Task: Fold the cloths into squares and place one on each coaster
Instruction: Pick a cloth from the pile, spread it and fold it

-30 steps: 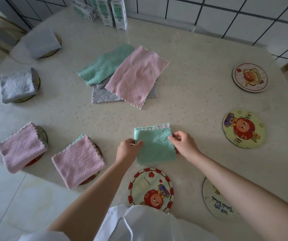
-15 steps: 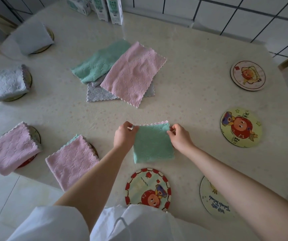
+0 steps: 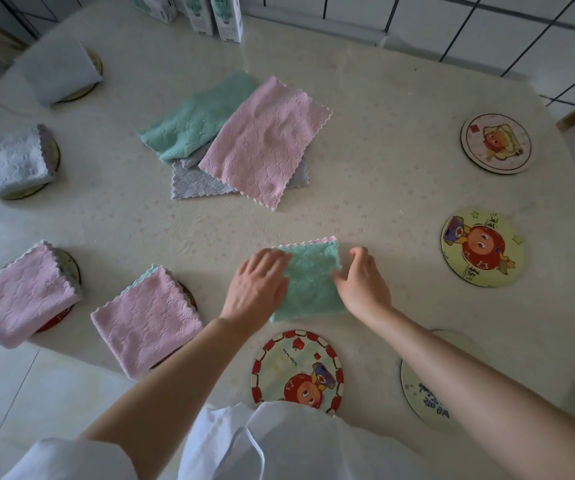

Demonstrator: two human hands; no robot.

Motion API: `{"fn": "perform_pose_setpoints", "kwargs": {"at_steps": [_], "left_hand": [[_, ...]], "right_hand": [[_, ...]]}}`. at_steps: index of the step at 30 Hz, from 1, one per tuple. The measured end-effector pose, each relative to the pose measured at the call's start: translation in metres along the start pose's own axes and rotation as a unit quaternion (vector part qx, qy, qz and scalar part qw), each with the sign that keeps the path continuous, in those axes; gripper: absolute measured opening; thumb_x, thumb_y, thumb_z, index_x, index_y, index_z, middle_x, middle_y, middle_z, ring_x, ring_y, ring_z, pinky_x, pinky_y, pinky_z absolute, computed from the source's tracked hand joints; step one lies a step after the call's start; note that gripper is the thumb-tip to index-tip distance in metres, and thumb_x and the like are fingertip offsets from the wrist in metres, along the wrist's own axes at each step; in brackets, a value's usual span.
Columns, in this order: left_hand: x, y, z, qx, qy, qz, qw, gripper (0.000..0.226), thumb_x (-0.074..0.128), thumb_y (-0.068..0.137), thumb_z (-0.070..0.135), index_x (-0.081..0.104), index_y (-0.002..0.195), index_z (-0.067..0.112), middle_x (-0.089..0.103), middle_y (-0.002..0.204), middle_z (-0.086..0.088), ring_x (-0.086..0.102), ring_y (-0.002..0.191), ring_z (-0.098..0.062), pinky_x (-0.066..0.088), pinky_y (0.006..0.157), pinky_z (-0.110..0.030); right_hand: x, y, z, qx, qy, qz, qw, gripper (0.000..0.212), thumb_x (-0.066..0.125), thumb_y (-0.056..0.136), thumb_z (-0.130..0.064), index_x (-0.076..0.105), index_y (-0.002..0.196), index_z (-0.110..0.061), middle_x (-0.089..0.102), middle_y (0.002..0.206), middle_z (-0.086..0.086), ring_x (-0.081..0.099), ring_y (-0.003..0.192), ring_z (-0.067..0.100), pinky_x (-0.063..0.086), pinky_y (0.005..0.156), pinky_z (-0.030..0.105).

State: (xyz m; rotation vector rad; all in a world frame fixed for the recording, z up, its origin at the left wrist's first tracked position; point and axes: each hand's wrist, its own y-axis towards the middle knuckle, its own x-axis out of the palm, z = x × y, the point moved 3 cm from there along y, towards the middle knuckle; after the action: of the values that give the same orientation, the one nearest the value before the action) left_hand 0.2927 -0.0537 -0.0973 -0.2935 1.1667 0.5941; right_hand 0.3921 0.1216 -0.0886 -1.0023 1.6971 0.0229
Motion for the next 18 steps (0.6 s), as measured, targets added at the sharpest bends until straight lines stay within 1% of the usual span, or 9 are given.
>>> {"fn": "perform_pose_setpoints", "kwargs": {"at_steps": [2,4,6,8,12,14,15,17,18], "left_hand": [[0.015,-0.014,0.009,0.061,0.015,-0.064,0.996,0.046,0.036,0.1,0.034,0.039,0.143,0.017,0.04,0.148,-0.002,0.031,0.141,-0.023,0.027,0.115,-0.044],[0.026,-0.024,0.011,0.073,0.039,-0.102,0.991,0.05,0.032,0.1,0.038,0.03,0.147,0.021,0.029,0.154,-0.001,0.019,0.145,-0.023,0.019,0.117,-0.046],[0.032,-0.028,0.009,0.049,0.049,-0.126,0.99,0.053,0.029,0.099,0.041,0.025,0.149,0.024,0.024,0.156,0.001,0.013,0.146,-0.023,0.015,0.117,-0.049],[0.033,-0.028,0.008,0.041,0.055,-0.139,0.988,0.054,0.03,0.098,0.041,0.024,0.15,0.026,0.021,0.157,0.003,0.01,0.146,-0.022,0.013,0.116,-0.05],[0.026,-0.028,0.0,0.033,0.054,-0.139,0.988,0.055,0.038,0.097,0.038,0.023,0.15,0.028,0.017,0.158,0.004,0.007,0.147,-0.02,0.008,0.117,-0.049],[0.022,-0.031,-0.009,0.009,0.042,-0.123,0.991,0.054,0.042,0.097,0.034,0.026,0.149,0.026,0.017,0.158,0.003,0.008,0.147,-0.019,0.01,0.118,-0.048],[0.02,-0.033,-0.013,-0.007,0.026,-0.107,0.994,0.053,0.048,0.097,0.028,0.032,0.147,0.023,0.022,0.157,0.0,0.013,0.147,-0.02,0.015,0.118,-0.047],[0.013,-0.033,-0.016,-0.049,-0.022,-0.05,0.997,0.048,0.057,0.091,0.007,0.047,0.138,0.012,0.041,0.148,-0.008,0.033,0.14,-0.026,0.032,0.112,-0.047],[0.01,-0.033,-0.015,-0.081,-0.042,-0.016,0.996,0.047,0.057,0.087,-0.005,0.053,0.132,0.008,0.05,0.14,-0.011,0.044,0.132,-0.029,0.042,0.105,-0.046]], "right_hand": [[0.006,-0.011,-0.002,-0.017,-0.035,0.021,0.999,0.062,0.057,0.088,-0.046,0.029,0.133,-0.014,0.046,0.126,0.008,0.056,0.1,0.028,0.049,0.068,0.035],[0.011,-0.019,-0.004,-0.025,-0.067,0.031,0.997,0.071,0.058,0.084,-0.053,0.026,0.135,-0.015,0.044,0.123,0.008,0.055,0.101,0.028,0.05,0.066,0.035],[0.015,-0.025,-0.003,-0.023,-0.088,0.027,0.995,0.073,0.06,0.082,-0.055,0.026,0.133,-0.017,0.043,0.122,0.008,0.053,0.101,0.028,0.046,0.062,0.032],[0.017,-0.029,0.001,-0.019,-0.09,0.017,0.996,0.069,0.064,0.081,-0.051,0.028,0.131,-0.018,0.041,0.123,0.007,0.053,0.102,0.027,0.043,0.061,0.031],[0.015,-0.031,0.011,-0.006,-0.076,0.004,0.997,0.064,0.066,0.083,-0.043,0.03,0.13,-0.017,0.04,0.125,0.007,0.053,0.105,0.027,0.047,0.065,0.033],[0.012,-0.033,0.016,-0.002,-0.062,0.009,0.998,0.061,0.065,0.085,-0.038,0.032,0.131,-0.016,0.041,0.124,0.007,0.054,0.104,0.026,0.045,0.065,0.032],[0.012,-0.034,0.018,-0.003,-0.055,0.011,0.998,0.058,0.065,0.086,-0.036,0.033,0.13,-0.015,0.042,0.123,0.006,0.054,0.102,0.026,0.044,0.064,0.03],[0.013,-0.038,0.022,-0.012,-0.04,0.01,0.999,0.049,0.063,0.088,-0.029,0.037,0.126,-0.015,0.042,0.122,0.006,0.056,0.096,0.024,0.041,0.062,0.028],[0.014,-0.039,0.022,-0.015,-0.028,0.01,0.999,0.043,0.062,0.088,-0.026,0.039,0.123,-0.015,0.042,0.121,0.006,0.057,0.091,0.023,0.041,0.062,0.028]]}}
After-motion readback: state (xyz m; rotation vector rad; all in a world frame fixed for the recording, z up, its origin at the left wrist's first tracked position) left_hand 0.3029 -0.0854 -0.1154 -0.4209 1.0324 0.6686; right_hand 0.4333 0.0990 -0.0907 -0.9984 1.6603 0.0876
